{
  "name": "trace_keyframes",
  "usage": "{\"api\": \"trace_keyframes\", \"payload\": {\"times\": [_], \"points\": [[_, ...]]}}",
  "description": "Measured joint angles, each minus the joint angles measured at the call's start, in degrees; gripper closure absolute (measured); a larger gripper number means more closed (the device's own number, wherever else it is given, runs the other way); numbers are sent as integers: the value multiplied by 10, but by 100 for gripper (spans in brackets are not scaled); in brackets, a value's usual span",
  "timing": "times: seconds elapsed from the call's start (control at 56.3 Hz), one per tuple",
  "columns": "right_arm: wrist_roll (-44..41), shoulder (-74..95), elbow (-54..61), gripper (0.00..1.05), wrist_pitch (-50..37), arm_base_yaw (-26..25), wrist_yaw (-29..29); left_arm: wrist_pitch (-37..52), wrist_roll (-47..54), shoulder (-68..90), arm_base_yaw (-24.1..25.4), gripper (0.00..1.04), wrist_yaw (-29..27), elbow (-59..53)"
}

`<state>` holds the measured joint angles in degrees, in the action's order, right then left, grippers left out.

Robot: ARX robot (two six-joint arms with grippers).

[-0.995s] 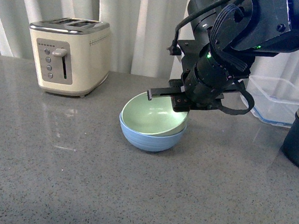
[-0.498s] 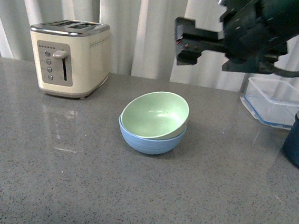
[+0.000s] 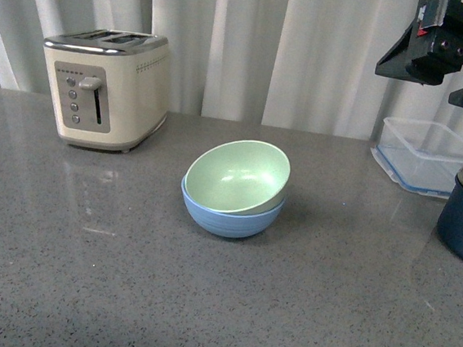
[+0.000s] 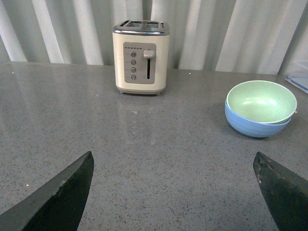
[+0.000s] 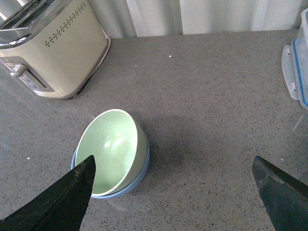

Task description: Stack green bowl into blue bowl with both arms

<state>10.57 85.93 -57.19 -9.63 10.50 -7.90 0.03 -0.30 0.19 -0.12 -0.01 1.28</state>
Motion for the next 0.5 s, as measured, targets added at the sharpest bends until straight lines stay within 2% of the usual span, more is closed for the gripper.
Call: {"api": "trace_keyframes", "payload": {"times": [0.089, 0.142, 0.213, 0.284, 0.391, 0.498], "points": [[-54, -19, 87, 27, -192, 5, 142, 0, 0, 0, 0, 7, -1, 0], [-75, -37, 137, 36, -266, 1, 167, 0, 0, 0, 0, 7, -2, 0], [-90, -71, 206, 50, -326, -12, 168, 0, 0, 0, 0, 7, -1, 0], [-95, -97, 246, 61, -344, -23, 164, 0, 0, 0, 0, 7, -1, 0], [-101, -146, 325, 86, -366, -38, 146, 0, 0, 0, 0, 7, -1, 0], [-103, -180, 370, 104, -373, -46, 136, 0, 0, 0, 0, 7, -1, 0]]}}
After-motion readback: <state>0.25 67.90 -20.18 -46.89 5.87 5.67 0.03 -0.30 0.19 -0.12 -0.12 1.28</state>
